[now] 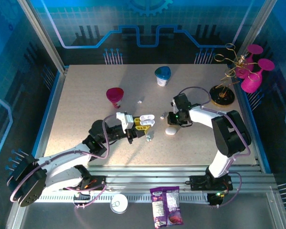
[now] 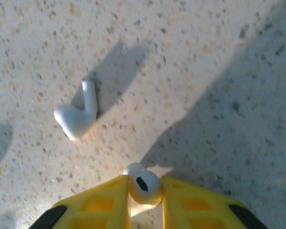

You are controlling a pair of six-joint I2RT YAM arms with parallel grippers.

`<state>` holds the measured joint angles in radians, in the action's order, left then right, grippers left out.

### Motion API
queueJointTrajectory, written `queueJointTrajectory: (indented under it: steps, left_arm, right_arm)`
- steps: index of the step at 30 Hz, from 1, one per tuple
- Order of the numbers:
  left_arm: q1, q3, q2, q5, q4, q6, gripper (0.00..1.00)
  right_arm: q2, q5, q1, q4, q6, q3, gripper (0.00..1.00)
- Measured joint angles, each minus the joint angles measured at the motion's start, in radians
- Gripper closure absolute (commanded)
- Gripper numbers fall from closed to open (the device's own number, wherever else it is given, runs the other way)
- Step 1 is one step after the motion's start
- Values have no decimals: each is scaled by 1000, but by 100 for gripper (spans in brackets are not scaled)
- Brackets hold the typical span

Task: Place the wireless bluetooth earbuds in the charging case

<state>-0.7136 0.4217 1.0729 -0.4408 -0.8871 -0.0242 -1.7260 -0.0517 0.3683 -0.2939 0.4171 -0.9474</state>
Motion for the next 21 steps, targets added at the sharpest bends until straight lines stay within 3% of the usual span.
queueJointTrajectory:
  steps: [11,21]
  left_arm:
    - [0,0,102,19,-38,-23,100]
    - [21,0,211,26,-117,-101,100]
  right_arm:
    - [248,43,11,35,-86,84,79]
    - [532,47,95,55,-225,123,80]
